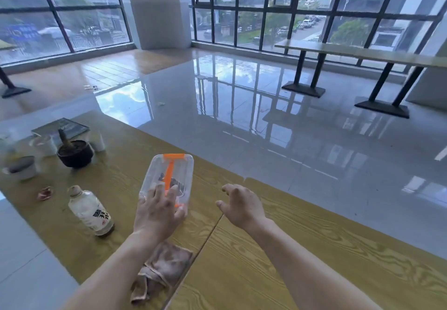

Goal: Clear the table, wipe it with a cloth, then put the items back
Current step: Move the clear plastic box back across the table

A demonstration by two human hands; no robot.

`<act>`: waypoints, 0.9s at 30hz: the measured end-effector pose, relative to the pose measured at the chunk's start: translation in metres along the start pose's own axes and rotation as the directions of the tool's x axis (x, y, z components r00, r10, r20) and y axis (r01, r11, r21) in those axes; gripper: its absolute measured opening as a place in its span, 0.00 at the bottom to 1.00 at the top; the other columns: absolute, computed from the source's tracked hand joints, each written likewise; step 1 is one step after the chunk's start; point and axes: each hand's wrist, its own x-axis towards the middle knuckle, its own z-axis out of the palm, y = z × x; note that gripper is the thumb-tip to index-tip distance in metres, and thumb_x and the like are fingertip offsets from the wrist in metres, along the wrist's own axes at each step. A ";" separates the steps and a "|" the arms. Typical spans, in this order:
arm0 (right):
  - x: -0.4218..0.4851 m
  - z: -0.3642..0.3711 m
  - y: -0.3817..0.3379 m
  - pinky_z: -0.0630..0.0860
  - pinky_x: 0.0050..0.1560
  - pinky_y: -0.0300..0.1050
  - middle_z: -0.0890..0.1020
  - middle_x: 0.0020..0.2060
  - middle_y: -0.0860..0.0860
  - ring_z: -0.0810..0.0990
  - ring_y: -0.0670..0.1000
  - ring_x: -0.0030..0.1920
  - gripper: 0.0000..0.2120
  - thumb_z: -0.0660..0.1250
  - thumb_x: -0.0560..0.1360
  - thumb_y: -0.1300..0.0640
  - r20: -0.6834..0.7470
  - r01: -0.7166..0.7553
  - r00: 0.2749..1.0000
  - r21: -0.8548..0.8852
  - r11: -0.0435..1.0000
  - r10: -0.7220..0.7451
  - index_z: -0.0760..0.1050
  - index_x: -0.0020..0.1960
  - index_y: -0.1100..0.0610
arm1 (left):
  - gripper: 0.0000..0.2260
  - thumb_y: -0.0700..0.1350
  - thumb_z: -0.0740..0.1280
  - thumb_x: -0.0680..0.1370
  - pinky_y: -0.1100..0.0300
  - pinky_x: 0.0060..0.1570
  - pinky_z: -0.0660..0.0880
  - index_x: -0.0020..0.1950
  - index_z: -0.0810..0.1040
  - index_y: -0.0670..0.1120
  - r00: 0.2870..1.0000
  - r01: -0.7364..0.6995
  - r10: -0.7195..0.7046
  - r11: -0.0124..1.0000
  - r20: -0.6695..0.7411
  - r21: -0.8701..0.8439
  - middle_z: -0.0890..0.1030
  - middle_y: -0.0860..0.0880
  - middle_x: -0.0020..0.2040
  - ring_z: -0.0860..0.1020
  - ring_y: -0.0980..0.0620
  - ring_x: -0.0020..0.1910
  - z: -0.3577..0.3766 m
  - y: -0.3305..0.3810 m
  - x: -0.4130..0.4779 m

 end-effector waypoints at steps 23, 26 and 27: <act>0.158 0.117 -0.056 0.72 0.64 0.54 0.77 0.65 0.57 0.75 0.59 0.66 0.27 0.65 0.78 0.44 0.324 -0.495 0.851 0.230 0.838 0.414 0.68 0.69 0.60 | 0.30 0.68 0.59 0.75 0.36 0.62 0.68 0.74 0.64 0.55 0.977 0.022 0.011 0.988 0.214 -0.151 0.64 0.47 0.75 0.60 0.46 0.74 0.086 -0.082 0.164; 0.158 0.121 -0.056 0.75 0.61 0.54 0.80 0.60 0.55 0.78 0.57 0.60 0.24 0.66 0.77 0.43 0.369 -0.529 0.830 0.287 0.798 0.418 0.72 0.66 0.57 | 0.31 0.69 0.59 0.74 0.37 0.63 0.69 0.73 0.63 0.56 0.971 0.034 0.009 0.984 0.237 -0.175 0.62 0.48 0.76 0.57 0.47 0.76 0.091 -0.083 0.166; 0.158 0.122 -0.057 0.76 0.60 0.54 0.81 0.58 0.54 0.79 0.56 0.57 0.21 0.66 0.77 0.44 0.379 -0.538 0.826 0.314 0.782 0.417 0.74 0.64 0.56 | 0.31 0.69 0.60 0.74 0.39 0.63 0.69 0.73 0.64 0.56 0.972 0.026 0.018 0.983 0.236 -0.180 0.62 0.48 0.76 0.57 0.47 0.75 0.091 -0.085 0.167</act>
